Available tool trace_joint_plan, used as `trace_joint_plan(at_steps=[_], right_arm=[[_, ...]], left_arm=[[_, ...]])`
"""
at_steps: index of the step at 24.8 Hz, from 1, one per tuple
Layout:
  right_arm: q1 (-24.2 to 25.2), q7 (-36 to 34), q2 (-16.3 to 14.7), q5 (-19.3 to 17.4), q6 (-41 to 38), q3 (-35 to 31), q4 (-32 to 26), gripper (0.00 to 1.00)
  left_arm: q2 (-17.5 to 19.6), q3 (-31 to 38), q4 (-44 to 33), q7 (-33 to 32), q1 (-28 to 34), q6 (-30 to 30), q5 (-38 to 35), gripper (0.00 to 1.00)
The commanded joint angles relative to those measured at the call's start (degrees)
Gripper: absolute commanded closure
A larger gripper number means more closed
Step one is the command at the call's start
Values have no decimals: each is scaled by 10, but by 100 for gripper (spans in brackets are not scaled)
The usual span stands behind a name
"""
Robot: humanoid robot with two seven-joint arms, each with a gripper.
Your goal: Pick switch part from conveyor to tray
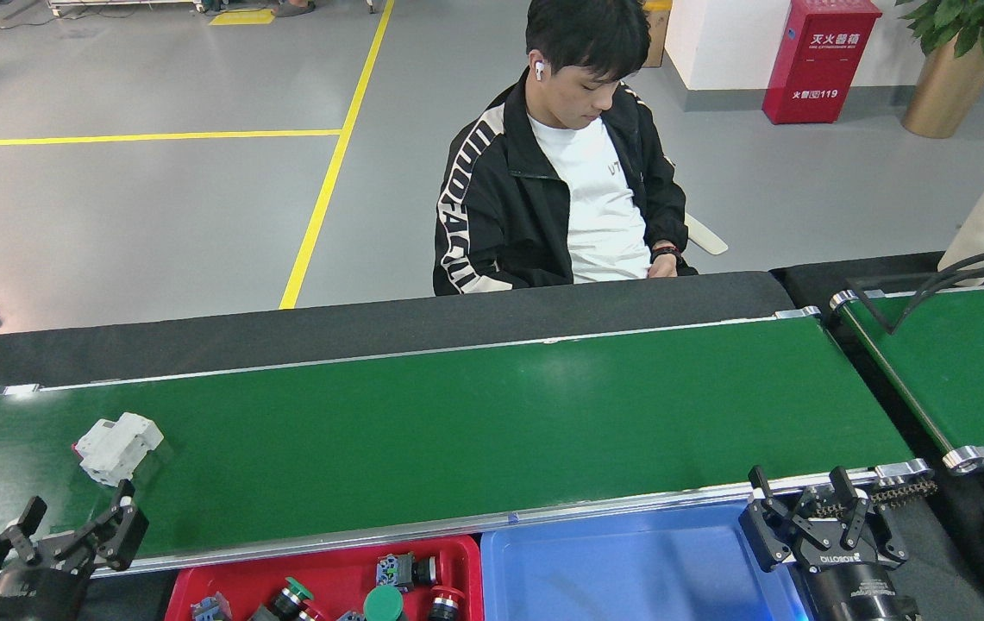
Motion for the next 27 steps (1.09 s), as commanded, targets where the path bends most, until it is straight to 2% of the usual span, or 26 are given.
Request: trace_joint_plan(at_steps=[1, 6, 11, 12, 13, 16, 17, 18, 21, 24, 27], right_arm=[[-7, -6, -3, -3, 1, -4, -5, 0], [-7, -7, -4, -39, 1, -28, 1, 0], [-19, -6, -6, -43, -31, -27, 21, 0], [-19, -6, -6, -47, -43, -28, 22, 0], [-19, -6, -6, -48, -50, -27, 22, 0], [-19, -5, -6, -50, -53, -28, 22, 0], [-19, -5, -6, -50, -53, -29, 23, 0], [-19, -5, -6, -50, -52, -30, 23, 0], [-19, -6, -6, -50, -53, -40, 24, 0], [-19, -6, -6, -50, -52, -43, 27, 0], [-19, -6, -6, -50, -52, -66, 27, 0]], left_arm=[[17, -12, 30, 28, -26, 15, -2, 2], [58, -32, 110, 59, -54, 24, 1, 2], [88, -27, 156, 91, -61, 31, 3, 5], [100, -29, 178, 103, -63, 36, 3, 9], [111, -32, 200, 111, -68, 36, 3, 19], [148, -50, 273, 118, -92, 29, 4, 70], [153, -62, 289, 120, -105, 34, 5, 81], [156, -65, 297, 123, -114, 30, 5, 87], [155, -67, 298, 132, -114, 23, 14, 91], [155, -65, 271, 128, -92, -30, 62, 92], [156, -64, 163, 124, -18, -110, 127, 91]])
